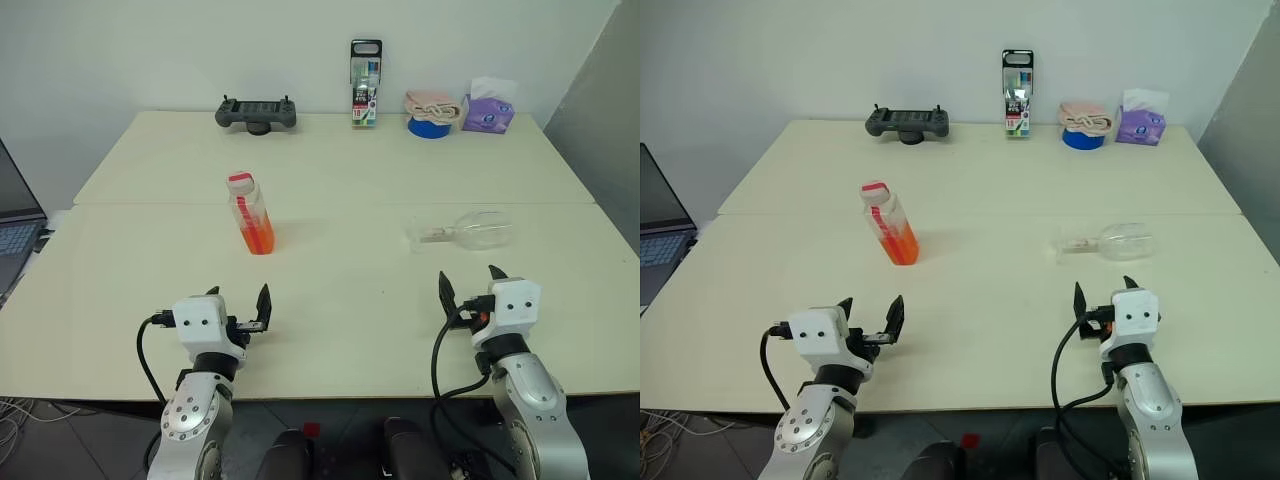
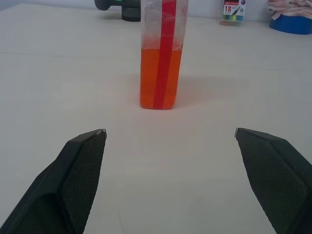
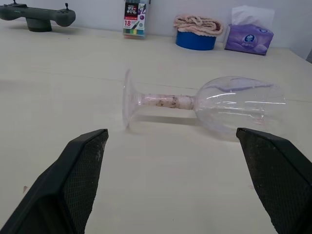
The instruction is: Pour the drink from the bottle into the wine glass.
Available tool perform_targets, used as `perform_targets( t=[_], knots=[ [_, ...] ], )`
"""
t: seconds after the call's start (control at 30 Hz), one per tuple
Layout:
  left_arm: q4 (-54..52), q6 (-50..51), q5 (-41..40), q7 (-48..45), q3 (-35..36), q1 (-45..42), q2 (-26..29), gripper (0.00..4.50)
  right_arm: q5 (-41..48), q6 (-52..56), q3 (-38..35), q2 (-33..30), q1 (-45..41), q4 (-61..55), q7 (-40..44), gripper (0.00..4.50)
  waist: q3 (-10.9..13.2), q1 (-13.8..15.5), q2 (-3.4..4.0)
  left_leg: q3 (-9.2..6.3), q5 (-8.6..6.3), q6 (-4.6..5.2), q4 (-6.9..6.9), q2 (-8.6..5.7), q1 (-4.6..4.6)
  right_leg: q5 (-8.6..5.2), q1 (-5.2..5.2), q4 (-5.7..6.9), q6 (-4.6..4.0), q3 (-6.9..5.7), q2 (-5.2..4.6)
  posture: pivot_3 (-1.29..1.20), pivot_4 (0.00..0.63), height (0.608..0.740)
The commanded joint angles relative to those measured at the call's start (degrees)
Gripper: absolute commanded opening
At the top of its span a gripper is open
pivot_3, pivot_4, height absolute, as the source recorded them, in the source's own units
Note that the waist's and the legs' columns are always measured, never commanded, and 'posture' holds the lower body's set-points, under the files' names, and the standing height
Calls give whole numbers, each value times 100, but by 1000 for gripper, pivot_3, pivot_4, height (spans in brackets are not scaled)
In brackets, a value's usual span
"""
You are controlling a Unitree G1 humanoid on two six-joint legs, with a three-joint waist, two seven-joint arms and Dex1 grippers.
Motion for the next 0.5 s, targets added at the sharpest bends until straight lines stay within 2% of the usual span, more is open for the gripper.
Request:
perform_targets(
  t=[0.03,0.27,0.5],
  knots=[
    [-283,-85,96,76,-45,15,-2,4500,63,-82,-35,-23,-47,-237,32,4491,0,0,0,0,0,0,0,0,0,1,0,-1,1,0,0,0,150,740],
    [-237,-161,108,78,-89,17,11,4500,38,-118,47,-78,-97,-151,95,4491,0,1,0,0,0,0,-1,0,-1,10,0,-2,18,0,0,0,150,740],
    [373,-311,458,232,-90,-706,71,4500,720,442,456,-726,-750,-8,1334,4491,0,0,-1,-1,0,0,4,-2,2,11,4,2,18,-2,1,0,150,740]
  ],
)
